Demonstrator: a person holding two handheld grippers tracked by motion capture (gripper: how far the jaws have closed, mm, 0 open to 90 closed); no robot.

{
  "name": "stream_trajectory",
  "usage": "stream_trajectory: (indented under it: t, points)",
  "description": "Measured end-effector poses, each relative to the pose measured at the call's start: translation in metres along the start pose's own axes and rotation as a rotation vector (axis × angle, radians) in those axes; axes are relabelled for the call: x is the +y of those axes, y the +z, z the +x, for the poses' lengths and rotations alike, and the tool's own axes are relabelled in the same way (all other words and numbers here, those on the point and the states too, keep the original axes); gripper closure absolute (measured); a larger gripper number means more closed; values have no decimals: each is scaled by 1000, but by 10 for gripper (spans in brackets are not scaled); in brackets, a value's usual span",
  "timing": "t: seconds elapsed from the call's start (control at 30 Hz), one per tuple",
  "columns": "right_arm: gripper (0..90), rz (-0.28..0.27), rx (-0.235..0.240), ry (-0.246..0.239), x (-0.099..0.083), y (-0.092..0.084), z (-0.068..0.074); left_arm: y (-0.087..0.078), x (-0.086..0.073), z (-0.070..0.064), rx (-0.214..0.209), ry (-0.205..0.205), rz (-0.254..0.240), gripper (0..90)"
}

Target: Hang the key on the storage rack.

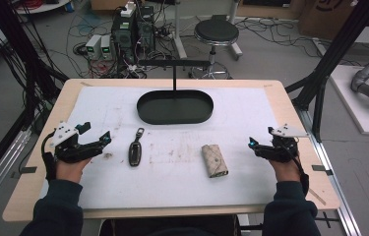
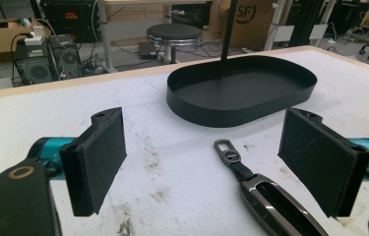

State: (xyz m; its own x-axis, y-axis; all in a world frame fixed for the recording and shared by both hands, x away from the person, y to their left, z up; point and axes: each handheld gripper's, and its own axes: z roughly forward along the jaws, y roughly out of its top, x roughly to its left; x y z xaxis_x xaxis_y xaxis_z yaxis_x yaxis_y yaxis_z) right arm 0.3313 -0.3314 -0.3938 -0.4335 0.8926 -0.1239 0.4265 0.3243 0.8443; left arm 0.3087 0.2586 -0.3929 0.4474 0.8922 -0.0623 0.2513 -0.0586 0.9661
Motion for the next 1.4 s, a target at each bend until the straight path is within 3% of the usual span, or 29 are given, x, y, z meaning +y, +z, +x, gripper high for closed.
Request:
stream_trajectory:
  t: [0.3,0.57,0.73,0.97,1.03,1.2,1.4]
  points:
    - [201,-3,10,-1,-1,0,1,2,0,0,6,-15,3,177]
    - [201,-15,11,10,-2,-2,-1,7,-1,-9,29,-68,44,195]
    - [201,-10,12,5,-4,-2,0,22,-4,-25,25,-52,99,219]
    - [201,-8,13,7,-4,-1,-1,55,-19,-48,15,-14,230,247]
    - [201,-8,15,7,-4,-2,1,62,-23,-53,10,-27,258,252]
    - [201,-10,18,-5,-3,-1,4,71,-29,-60,-3,-32,348,254]
    - [201,0,27,-8,-3,1,6,78,-35,-70,2,-20,392,254]
